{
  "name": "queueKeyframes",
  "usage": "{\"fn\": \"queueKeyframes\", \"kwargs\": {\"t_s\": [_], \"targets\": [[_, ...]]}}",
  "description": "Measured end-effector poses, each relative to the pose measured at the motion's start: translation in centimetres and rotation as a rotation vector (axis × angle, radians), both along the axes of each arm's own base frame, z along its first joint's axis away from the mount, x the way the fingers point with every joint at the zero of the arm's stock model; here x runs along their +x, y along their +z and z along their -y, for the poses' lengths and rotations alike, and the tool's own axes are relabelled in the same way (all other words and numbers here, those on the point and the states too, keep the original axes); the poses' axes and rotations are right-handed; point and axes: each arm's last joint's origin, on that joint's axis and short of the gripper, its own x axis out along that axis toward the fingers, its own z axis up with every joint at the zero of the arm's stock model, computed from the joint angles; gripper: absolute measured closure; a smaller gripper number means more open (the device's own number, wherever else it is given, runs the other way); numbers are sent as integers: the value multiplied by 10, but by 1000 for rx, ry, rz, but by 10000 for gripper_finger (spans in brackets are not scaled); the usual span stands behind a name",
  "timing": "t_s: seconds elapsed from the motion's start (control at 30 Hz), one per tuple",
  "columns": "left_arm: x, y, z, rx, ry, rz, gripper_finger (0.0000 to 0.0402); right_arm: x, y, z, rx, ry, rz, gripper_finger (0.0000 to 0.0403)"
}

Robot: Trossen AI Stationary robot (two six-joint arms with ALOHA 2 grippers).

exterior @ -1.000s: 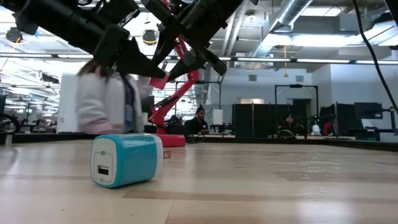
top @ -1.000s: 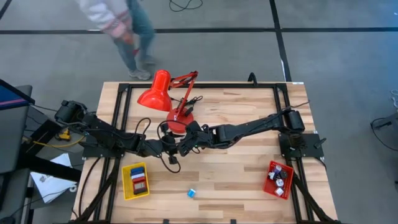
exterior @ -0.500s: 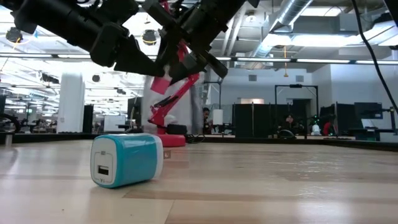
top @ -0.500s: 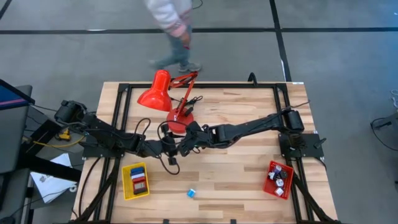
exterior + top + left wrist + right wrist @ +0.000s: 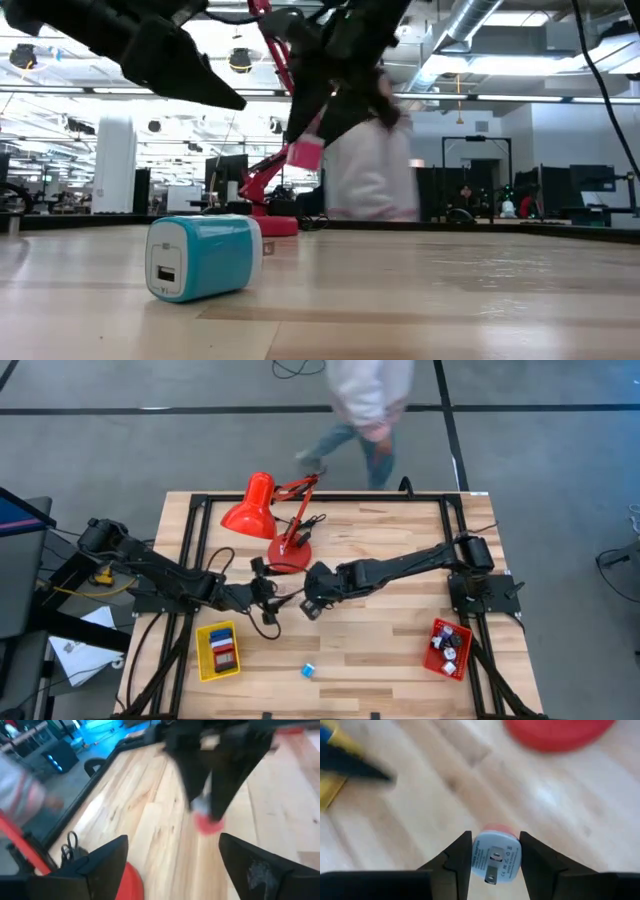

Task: Pick & Place Office items
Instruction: Put the pink charger adapter into the red bin

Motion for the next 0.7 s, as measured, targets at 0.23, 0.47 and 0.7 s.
{"fn": "queueKeyframes", "kwargs": {"t_s": [0.23,0.47,0.7], "targets": [[-22,-4,-4,-130,33,63,76,-56,34,-33,53,-5,-216,274],[-32,-16,-6,-234,47,114,73,-138,84,-87,128,-175,-280,274],[-30,-13,-6,-249,37,146,73,-216,95,-153,190,-347,-292,274]]}}
